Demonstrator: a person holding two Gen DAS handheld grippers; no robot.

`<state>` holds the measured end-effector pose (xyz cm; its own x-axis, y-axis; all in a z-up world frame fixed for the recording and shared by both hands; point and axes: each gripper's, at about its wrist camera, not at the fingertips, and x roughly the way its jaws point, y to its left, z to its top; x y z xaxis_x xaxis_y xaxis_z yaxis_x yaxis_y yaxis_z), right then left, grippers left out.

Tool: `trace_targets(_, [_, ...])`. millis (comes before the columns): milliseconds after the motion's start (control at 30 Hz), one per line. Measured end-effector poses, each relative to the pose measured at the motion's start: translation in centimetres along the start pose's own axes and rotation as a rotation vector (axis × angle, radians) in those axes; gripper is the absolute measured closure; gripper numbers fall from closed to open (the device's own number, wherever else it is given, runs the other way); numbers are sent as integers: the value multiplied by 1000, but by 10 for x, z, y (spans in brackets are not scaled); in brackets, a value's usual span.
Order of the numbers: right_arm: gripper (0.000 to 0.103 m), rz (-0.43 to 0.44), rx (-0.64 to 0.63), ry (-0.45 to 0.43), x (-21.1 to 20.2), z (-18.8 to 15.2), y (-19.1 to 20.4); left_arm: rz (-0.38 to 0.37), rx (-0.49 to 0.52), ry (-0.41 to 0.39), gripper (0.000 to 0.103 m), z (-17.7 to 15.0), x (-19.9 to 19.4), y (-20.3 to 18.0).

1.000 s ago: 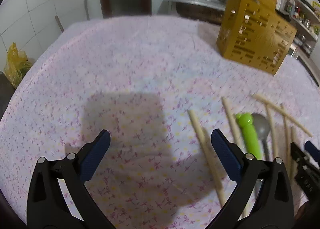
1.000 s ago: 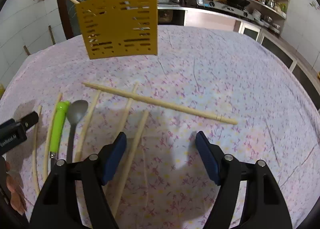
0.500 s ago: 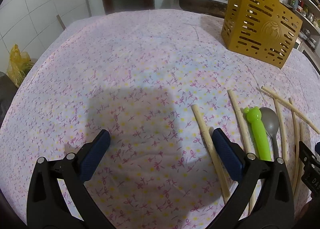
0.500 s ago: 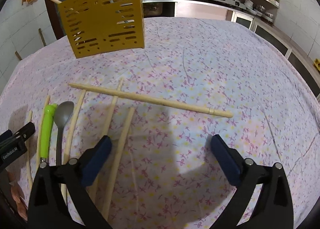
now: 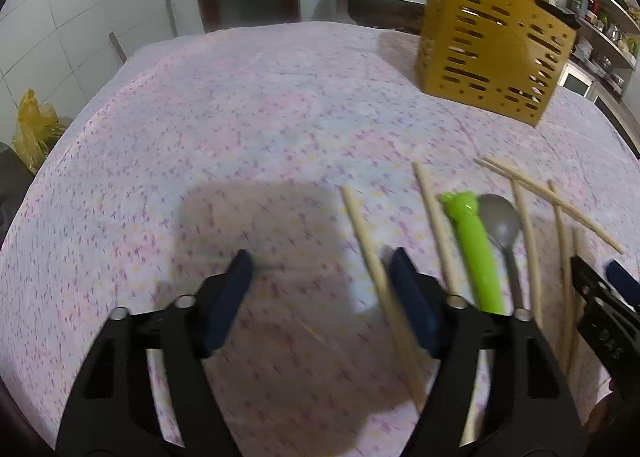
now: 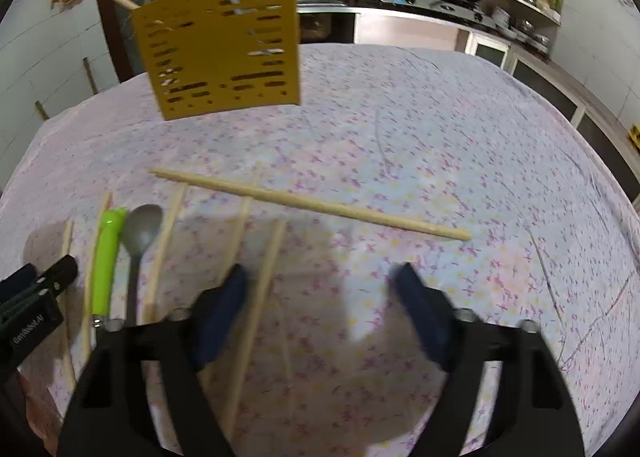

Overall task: Organize utensils
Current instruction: 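Close the left tool on a chopstick while the right tool grasps another chopstick, then lift both held chopsticks upright and carry them over the yellow holder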

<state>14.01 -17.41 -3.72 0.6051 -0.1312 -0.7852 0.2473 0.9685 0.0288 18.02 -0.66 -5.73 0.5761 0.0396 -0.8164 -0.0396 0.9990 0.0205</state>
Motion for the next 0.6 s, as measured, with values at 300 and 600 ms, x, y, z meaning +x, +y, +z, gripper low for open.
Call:
trace_targets(300, [92, 49, 4, -3, 2, 8, 8, -49, 17, 44, 82, 10, 1, -8])
trace_targets(600, [96, 99, 39, -8, 6, 18, 1, -97, 23, 61, 99, 20, 8, -8])
